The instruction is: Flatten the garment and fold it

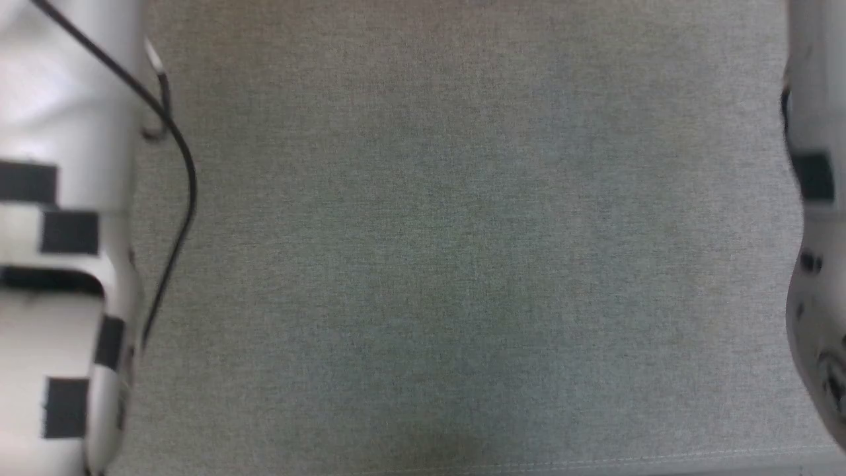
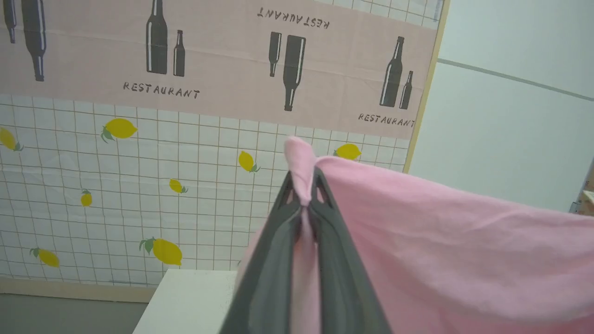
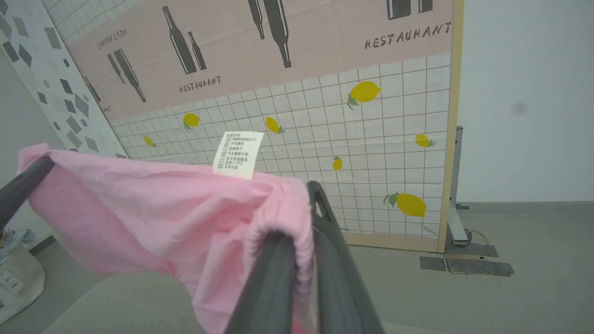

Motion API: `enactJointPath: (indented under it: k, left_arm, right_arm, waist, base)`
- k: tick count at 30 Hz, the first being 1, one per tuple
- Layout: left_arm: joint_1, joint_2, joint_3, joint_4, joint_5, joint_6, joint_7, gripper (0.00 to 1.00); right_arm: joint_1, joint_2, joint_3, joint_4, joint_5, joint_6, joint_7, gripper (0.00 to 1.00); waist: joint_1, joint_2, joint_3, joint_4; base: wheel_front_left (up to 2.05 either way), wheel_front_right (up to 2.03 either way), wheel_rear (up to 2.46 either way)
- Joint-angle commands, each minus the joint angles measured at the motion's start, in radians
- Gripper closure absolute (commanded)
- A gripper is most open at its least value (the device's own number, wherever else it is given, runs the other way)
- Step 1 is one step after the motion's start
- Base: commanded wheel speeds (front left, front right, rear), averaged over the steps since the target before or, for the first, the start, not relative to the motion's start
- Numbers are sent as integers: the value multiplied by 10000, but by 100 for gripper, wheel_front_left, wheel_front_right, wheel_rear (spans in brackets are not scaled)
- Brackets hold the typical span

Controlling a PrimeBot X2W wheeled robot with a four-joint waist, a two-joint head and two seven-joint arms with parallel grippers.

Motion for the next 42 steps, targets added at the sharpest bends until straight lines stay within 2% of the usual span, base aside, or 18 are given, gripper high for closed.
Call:
enactJointPath:
  k: [1,4,8,11,14,18,23,28,34,37,42]
  left_arm:
    - [579,-42,54,-145,-136,-122,-138,100]
    - [1980,-67,100,-608,-190,-210,-242,100]
    - [4246,-208,313,-1749,-315,-92,-278,100]
    - [6204,-369,386,-2809,-334,66,-282,100]
    - [8323,-522,365,-3833,-395,373,-284,100]
    - [10660,-667,212,-4692,-569,781,-114,100]
    - [12817,-565,135,-5168,-742,1311,470,100]
    - [14183,-380,245,-5265,-1001,1748,1136,100]
    - [15097,-227,445,-5825,-1305,2234,1877,100]
    - [14878,-96,502,-6165,-1251,2314,1980,100]
    - [13479,23,248,-6095,-1027,2044,2200,100]
  right_arm:
    - [654,-223,281,-367,516,-15,-109,100]
    - [2265,-729,944,-1348,1603,-15,-166,100]
    - [4663,-1436,1479,-2808,2591,-15,-220,100]
    - [6398,-2146,1902,-3881,2520,-15,-481,100]
    - [8074,-2483,1890,-4580,2494,-15,-643,100]
    - [9870,-2631,1768,-5043,2369,-15,-515,100]
    - [11615,-2797,2120,-5339,2289,-15,189,100]
    - [12807,-2979,2397,-5578,2437,-15,1310,100]
    - [13637,-2914,2113,-5929,2702,-15,2766,100]
    - [13566,-2705,1665,-6075,2417,-15,2903,100]
    - [13128,-2297,1113,-6147,1785,-15,3039,100]
  waist:
    - [-3,0,-561,338]
    - [-3,0,-1287,584]
    - [-3,0,-2342,928]
    - [-3,0,-3044,1117]
    - [-3,0,-3578,1279]
    - [-3,0,-4134,1440]
    - [-3,0,-4634,1570]
    - [-3,0,-4953,1597]
    - [-3,0,-5045,1495]
    - [-3,0,-4951,1420]
    - [-3,0,-4433,1344]
  base:
    - [0,0,0]
    - [0,0,0]
    - [0,0,0]
    - [0,0,0]
    - [0,0,0]
    - [0,0,0]
    - [0,0,0]
    - [0,0,0]
    - [0,0,0]
    - [0,0,0]
    - [0,0,0]
